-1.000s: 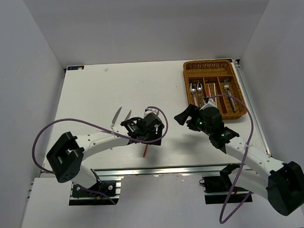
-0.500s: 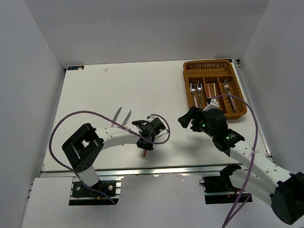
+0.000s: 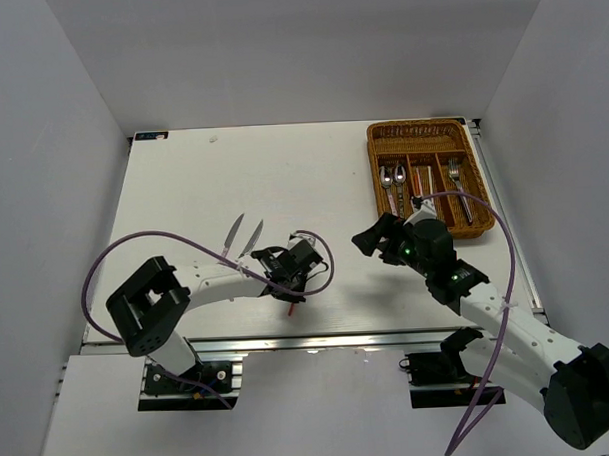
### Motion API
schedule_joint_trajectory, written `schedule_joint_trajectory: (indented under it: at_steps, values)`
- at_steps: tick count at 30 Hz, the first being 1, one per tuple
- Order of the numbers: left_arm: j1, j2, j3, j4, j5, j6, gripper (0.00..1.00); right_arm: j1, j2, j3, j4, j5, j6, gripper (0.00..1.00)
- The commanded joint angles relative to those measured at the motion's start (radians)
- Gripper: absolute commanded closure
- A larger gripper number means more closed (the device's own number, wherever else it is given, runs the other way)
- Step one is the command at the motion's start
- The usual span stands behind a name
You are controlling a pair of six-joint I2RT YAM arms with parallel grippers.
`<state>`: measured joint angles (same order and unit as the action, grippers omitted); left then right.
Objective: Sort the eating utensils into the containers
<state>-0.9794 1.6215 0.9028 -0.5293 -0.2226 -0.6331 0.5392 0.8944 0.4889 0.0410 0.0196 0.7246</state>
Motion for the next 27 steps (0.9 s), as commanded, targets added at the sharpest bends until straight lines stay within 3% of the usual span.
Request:
schedule_joint_trajectory:
  at_steps: [1,3,7,20,22,23,26,27]
  values:
    - [-0.002,-0.124,-0.024,0.083,-0.001,-0.022,1.0,0.008,-0.014,-0.053,0.123,-0.042,0.139,0.11]
    - [-0.002,-0.19,-0.039,0.146,0.023,-0.036,1.0,0.027,-0.005,-0.084,0.212,-0.04,0.225,0.11]
    - [-0.004,-0.212,-0.035,0.19,0.081,-0.05,1.0,0.117,0.078,-0.069,0.227,0.058,0.277,0.11]
    - [-0.002,-0.265,-0.022,0.281,0.181,-0.071,1.0,0.225,0.288,0.016,0.347,0.074,0.294,0.12]
    - [-0.002,-0.273,-0.024,0.288,0.19,-0.07,1.0,0.231,0.322,0.005,0.39,0.054,0.297,0.19]
    - [-0.002,-0.273,-0.022,0.293,0.193,-0.07,1.0,0.229,0.337,0.004,0.439,0.018,0.297,0.32]
    - [-0.002,-0.272,-0.019,0.29,0.178,-0.068,1.0,0.234,0.4,0.016,0.515,-0.068,0.302,0.57]
    - [-0.002,-0.275,-0.018,0.29,0.171,-0.066,1.0,0.235,0.414,0.017,0.539,-0.088,0.302,0.6]
